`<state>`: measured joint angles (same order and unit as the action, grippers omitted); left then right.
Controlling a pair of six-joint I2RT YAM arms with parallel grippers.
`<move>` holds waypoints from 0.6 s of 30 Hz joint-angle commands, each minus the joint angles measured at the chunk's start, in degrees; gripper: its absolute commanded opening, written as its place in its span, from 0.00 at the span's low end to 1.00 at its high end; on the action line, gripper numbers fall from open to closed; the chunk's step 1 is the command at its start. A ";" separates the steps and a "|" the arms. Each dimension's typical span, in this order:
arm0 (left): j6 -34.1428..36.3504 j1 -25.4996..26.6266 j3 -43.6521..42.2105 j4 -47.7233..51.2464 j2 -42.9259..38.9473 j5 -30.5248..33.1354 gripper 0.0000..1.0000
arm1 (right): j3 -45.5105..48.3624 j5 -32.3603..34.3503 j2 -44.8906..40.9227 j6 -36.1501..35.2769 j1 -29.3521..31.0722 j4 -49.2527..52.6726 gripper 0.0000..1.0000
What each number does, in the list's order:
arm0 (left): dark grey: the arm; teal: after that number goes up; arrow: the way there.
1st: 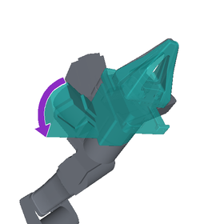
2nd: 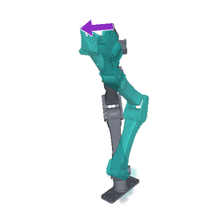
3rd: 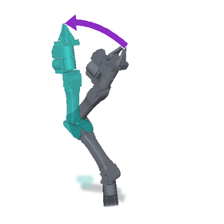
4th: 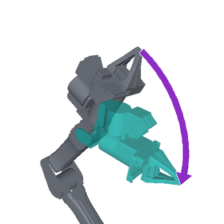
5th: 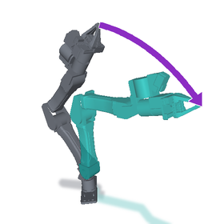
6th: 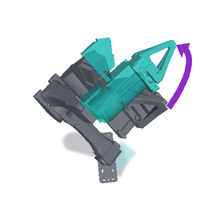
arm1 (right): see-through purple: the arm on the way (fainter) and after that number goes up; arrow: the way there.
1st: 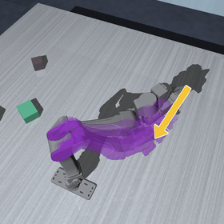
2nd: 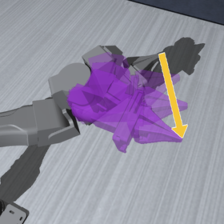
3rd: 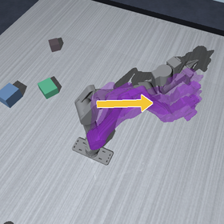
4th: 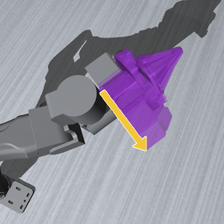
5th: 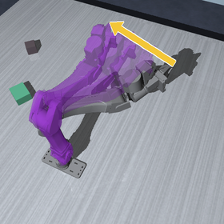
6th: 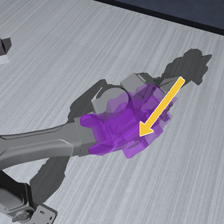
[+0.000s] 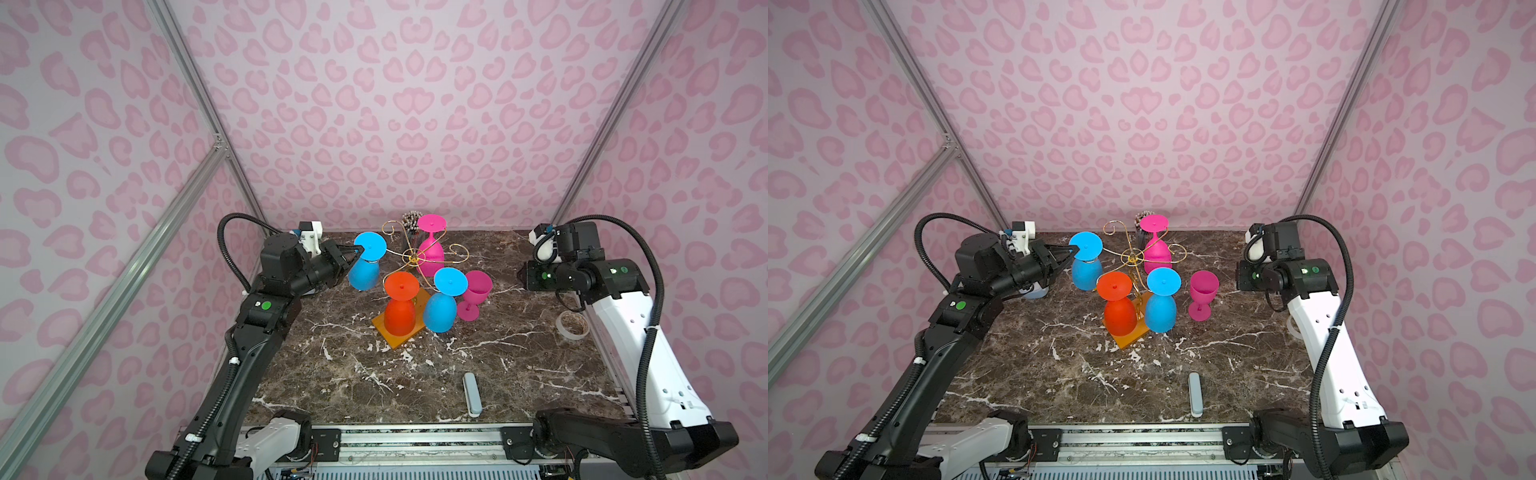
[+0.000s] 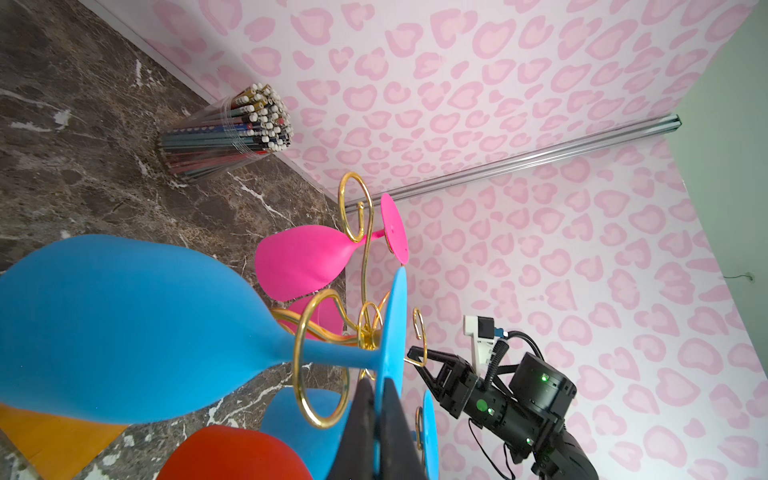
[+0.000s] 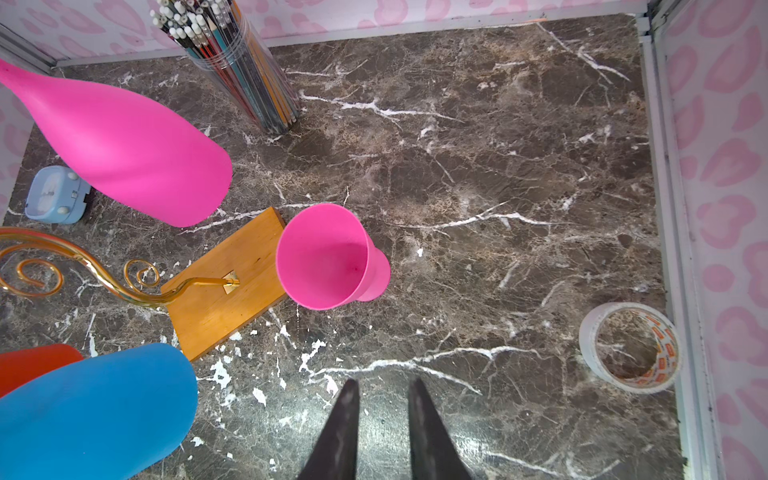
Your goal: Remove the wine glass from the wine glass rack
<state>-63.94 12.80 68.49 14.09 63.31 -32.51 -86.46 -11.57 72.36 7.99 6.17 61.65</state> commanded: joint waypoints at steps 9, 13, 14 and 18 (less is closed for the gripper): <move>0.75 -0.10 2.82 -3.06 2.50 -1.43 0.04 | -0.45 0.33 -0.02 0.34 -0.02 0.32 0.23; 0.60 -0.13 3.48 -3.33 3.44 -2.97 0.04 | -0.47 0.35 -0.04 0.36 -0.02 0.32 0.23; 0.50 0.01 3.66 -3.49 3.65 -3.44 0.04 | -0.51 0.40 -0.04 0.39 -0.02 0.29 0.23; 0.39 0.63 4.26 -3.61 4.41 -4.40 0.04 | -0.64 0.33 -0.03 0.53 -0.02 0.23 0.23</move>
<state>-63.79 13.02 71.75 13.21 67.48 -35.22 -86.78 -11.55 72.34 8.03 6.17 62.22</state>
